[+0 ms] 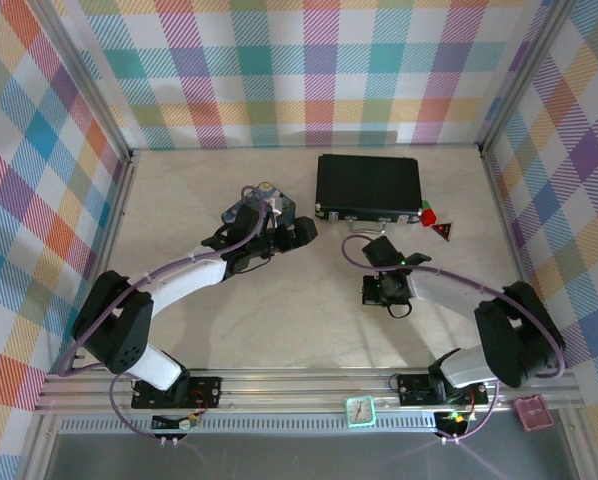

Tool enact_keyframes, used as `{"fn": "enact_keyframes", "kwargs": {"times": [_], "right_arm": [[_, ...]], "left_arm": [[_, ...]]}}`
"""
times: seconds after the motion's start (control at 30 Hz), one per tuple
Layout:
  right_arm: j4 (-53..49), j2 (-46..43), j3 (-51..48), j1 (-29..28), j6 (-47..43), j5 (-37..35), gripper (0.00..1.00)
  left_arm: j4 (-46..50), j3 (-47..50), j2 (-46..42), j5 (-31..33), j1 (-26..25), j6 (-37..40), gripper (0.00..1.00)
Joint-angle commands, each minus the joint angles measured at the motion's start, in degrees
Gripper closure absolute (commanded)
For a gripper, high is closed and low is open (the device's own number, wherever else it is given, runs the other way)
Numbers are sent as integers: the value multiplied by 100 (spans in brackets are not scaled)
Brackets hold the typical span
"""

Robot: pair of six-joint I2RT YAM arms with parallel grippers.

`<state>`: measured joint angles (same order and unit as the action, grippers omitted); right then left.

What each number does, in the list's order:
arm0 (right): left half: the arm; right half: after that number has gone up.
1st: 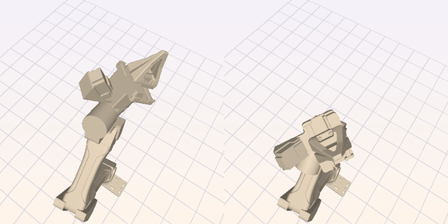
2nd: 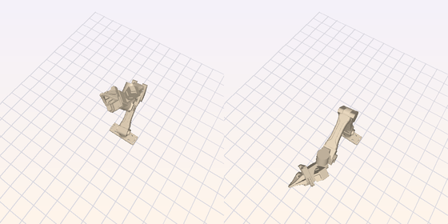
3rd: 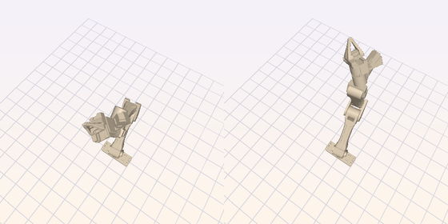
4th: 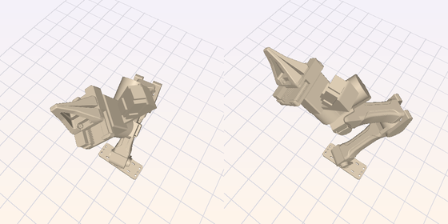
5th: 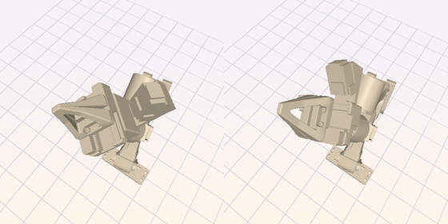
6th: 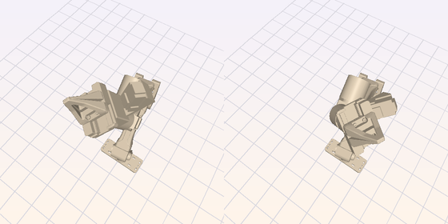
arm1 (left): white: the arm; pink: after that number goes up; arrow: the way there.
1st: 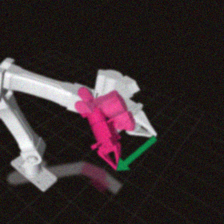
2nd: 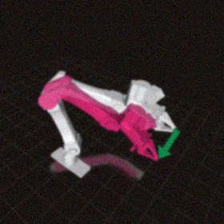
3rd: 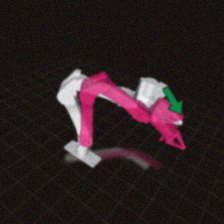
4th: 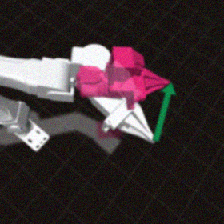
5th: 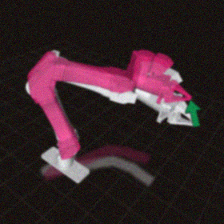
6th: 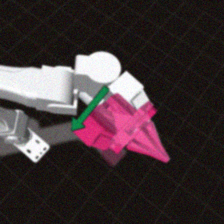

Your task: Unlock the padlock with the key

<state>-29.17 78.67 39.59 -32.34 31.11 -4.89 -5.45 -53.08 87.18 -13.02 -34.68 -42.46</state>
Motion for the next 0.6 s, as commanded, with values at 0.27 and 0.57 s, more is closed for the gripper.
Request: {"fn": "enact_keyframes", "kwargs": {"times": [0.27, 0.57], "right_arm": [[1384, -253, 488, 241, 775, 1625, 100], [1963, -171, 801, 377, 1121, 2237, 100]], "left_arm": [[-1833, 586, 188, -129, -523, -1130, 3], [-3278, 864, 461, -368, -614, -1509, 26]]}}
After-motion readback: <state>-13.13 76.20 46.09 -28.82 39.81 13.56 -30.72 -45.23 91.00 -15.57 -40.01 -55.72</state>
